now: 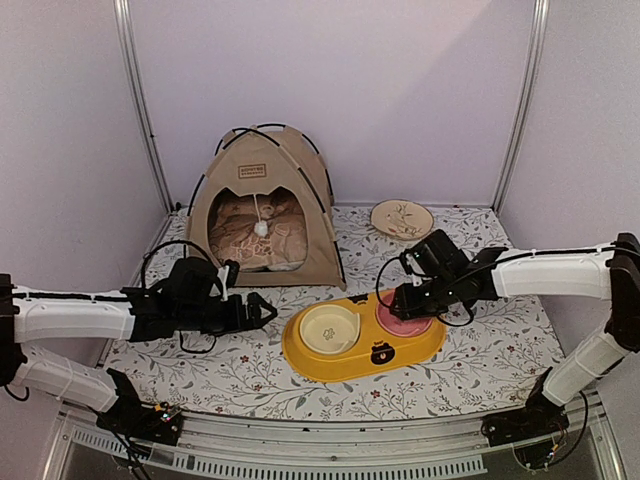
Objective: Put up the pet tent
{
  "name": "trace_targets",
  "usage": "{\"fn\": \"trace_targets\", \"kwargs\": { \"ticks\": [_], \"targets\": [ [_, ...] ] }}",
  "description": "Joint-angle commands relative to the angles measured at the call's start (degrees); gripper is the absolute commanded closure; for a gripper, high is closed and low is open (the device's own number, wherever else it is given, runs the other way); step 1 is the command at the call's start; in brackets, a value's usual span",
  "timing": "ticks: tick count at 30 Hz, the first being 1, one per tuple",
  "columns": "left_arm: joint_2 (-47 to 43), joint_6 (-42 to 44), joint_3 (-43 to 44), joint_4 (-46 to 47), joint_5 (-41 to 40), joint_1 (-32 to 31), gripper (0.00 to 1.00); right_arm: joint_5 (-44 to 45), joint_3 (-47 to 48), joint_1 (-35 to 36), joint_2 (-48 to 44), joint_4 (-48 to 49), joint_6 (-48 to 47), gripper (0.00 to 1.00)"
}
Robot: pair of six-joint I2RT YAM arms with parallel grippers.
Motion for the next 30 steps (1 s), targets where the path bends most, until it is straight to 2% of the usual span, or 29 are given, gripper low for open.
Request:
{"fn": "trace_targets", "kwargs": {
  "ticks": [1, 8, 11, 20, 27, 29, 30],
  "targets": [
    [0.39, -0.65, -0.64, 2.42, 0.81, 0.37, 0.01, 2.1, 3.61, 0.04, -5.38, 0.11, -1.12, 0.43],
    [1.96, 0.24, 1.33, 4.12, 1.37, 0.03, 0.01, 3.46, 5.64, -0.62, -11.32, 0.51, -2.38, 0.11],
    [2.4, 0.74, 1.77, 5.05, 1.87, -0.44, 0.0, 4.53, 5.02, -1.13, -15.35, 2.06, -2.3, 0.01],
    [-0.19, 5.89, 6.04, 4.47, -0.94, -1.24, 0.01, 16.23, -1.88, -2.98, -29.52, 8.55, -3.03, 0.01],
    [-6.27, 13.57, 10.99, -1.29, -9.09, 1.81, 0.01, 16.96, -9.32, -12.46, -36.6, 12.51, -5.4, 0.01],
    [-8.46, 15.14, 11.44, -2.28, -10.29, 3.52, 0.08, 16.95, -11.77, -15.81, -37.87, 14.23, -6.65, 0.01],
    [-9.51, 15.98, 11.61, -2.5, -10.4, 4.49, 0.01, 17.29, -12.99, -18.29, -38.41, 14.94, -6.97, 0.01]
  ]
}}
